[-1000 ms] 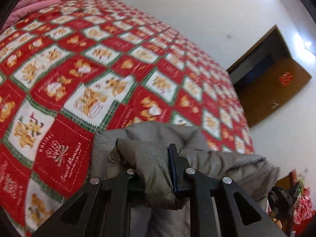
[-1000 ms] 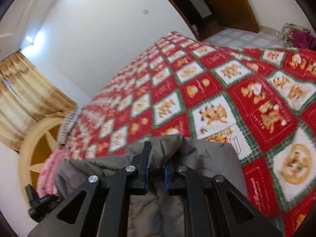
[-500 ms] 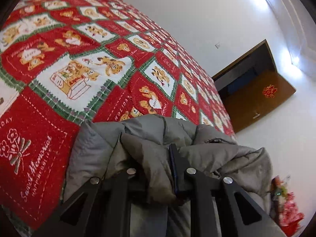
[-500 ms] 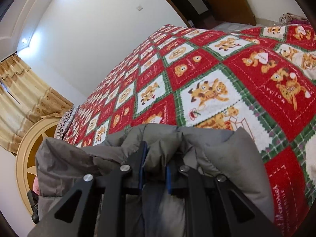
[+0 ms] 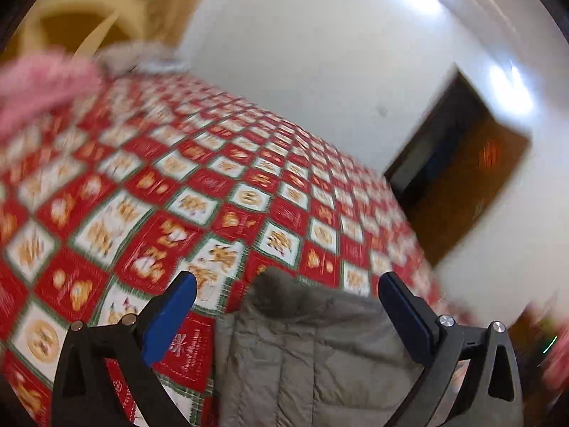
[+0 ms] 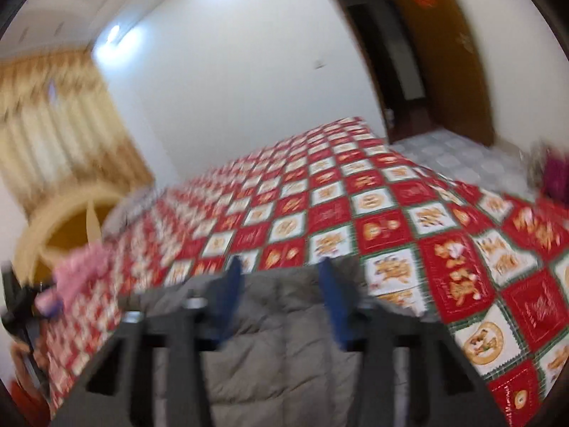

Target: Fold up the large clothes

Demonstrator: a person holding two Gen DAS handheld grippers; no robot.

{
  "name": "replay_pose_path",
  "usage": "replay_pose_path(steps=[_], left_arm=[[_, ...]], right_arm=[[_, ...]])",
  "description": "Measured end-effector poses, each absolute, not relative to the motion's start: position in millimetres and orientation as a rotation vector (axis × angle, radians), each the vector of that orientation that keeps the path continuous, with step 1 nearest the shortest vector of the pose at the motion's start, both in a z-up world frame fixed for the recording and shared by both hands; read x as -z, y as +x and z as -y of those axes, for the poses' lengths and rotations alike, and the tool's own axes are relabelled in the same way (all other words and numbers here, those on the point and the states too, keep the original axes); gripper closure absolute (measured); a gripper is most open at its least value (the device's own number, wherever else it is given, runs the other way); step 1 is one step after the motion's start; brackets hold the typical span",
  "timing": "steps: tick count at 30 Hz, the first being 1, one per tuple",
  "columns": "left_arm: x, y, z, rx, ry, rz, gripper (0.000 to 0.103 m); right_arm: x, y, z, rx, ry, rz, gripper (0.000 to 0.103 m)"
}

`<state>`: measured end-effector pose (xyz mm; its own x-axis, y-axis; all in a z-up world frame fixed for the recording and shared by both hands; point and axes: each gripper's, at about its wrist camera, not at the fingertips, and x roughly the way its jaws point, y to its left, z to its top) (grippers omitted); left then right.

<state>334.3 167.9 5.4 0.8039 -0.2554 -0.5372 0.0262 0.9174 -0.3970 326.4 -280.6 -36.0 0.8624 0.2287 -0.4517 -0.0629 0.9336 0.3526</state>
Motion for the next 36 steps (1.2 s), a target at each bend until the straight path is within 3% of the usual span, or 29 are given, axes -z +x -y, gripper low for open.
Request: replay_pose_path(steps=[1,6,9,13,17,28,34,36], left_arm=[[-2.9,336.7,-135.0,0.180,-0.296,-0.634,0.001],[36.2,360.1,-12.5,0.256,-0.060,-0.662,0.001],[69.8,381.1,18.6,0.197,-0.016,-0.723,0.001],[113.3,401.1,16.5,0.144,-0.041,-0.803,0.001],[139.3,413.0,-10.1,0.122,-0.176,-0.800,0.001],[160.9,429.0,1.9,0.105,-0.153,-0.838,0.001],[160.8,425.9,-1.3,0.125,-0.176,-0.826,0.001],[160.5,425.5,-0.1,0.123,-0.170,-0.825,0.001]], right_arm=[[35.8,333.5,267.7,-0.173,0.317,-0.532,0.073],[64.9,383.7,214.0,-0.150,0.227,-0.618,0.073],[106.5,411.0,196.8,-0.139,0.203,-0.708,0.081],[145.9,422.6,201.0,-0.107,0.233,-0.758,0.086],[162.2,432.0,208.5,-0.082,0.275,-0.768,0.101],[177.5,439.7,213.6,-0.110,0.340,-0.809,0.103],[141.7,401.1,254.9,-0.003,0.368,-0.678,0.099],[146.6,398.7,276.0,0.083,0.337,-0.723,0.100]])
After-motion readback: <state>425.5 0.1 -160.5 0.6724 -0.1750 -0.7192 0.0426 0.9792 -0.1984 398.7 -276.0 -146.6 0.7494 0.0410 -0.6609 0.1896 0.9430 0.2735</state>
